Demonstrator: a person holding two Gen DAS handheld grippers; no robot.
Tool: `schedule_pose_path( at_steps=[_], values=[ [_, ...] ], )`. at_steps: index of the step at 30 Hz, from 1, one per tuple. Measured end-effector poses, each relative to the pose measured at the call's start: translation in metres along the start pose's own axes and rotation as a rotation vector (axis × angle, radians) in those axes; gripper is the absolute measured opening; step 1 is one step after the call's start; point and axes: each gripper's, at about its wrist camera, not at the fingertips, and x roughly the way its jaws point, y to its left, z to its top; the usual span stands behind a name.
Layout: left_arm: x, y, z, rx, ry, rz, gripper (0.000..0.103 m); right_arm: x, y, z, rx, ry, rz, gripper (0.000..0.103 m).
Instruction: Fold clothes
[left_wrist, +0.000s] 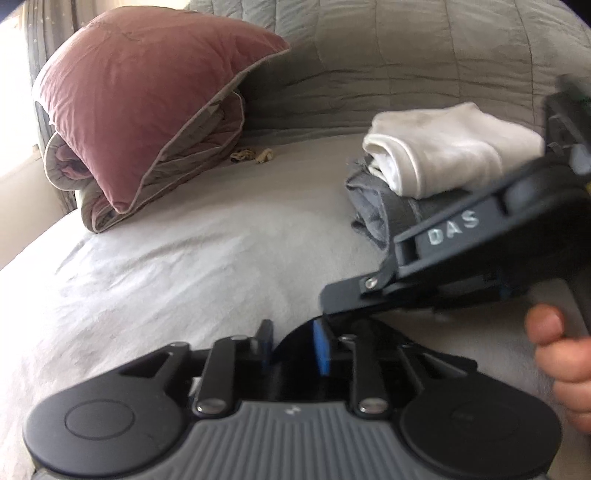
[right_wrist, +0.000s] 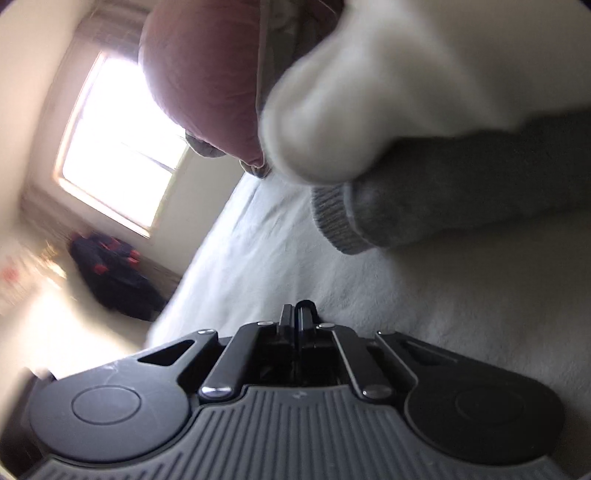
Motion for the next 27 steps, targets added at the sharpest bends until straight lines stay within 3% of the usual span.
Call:
schedule_pose_path(
  at_steps=[3,7,8,10,11,13,16,20,22,27],
  values=[
    [-0.002,0.012,-0.002,-0.067,-0.015,0.015,0.039,-0.013,0.023,-0.005,-0.191,-0.112,-0.040,0.001],
    [0.006,0.017,-0.004,-0.103,0.014,0.018,0.040,0.001,0.025,-0.010,-0.237,-0.050,-0.149,0.005],
    [0.005,0.019,-0.002,-0.115,0.016,0.020,0.041,-0.001,0.023,-0.008,-0.232,-0.037,-0.146,0.014],
    [0.000,0.024,0.002,-0.138,0.006,0.009,0.041,-0.007,0.025,-0.003,-0.220,-0.005,-0.140,0.019],
    [-0.004,0.028,0.003,-0.142,0.001,-0.004,0.041,-0.015,0.021,0.001,-0.213,0.029,-0.130,0.034],
    [-0.006,0.038,0.005,-0.141,0.029,-0.023,0.041,-0.028,0.015,0.006,-0.218,0.119,-0.084,0.050],
    [-0.007,0.053,0.006,-0.140,0.080,-0.041,0.041,-0.041,0.016,0.005,-0.351,0.256,-0.005,0.050],
    [-0.016,0.070,0.002,-0.214,0.075,-0.042,0.040,-0.059,0.035,-0.018,-0.687,0.288,0.022,0.050],
    [-0.026,0.071,-0.001,-0.244,0.061,-0.073,0.039,-0.059,0.042,-0.028,-0.783,0.296,0.054,0.050],
    [-0.050,0.051,-0.011,-0.244,0.029,-0.147,0.031,-0.048,0.024,-0.030,-0.824,0.339,-0.016,0.050]
  ],
)
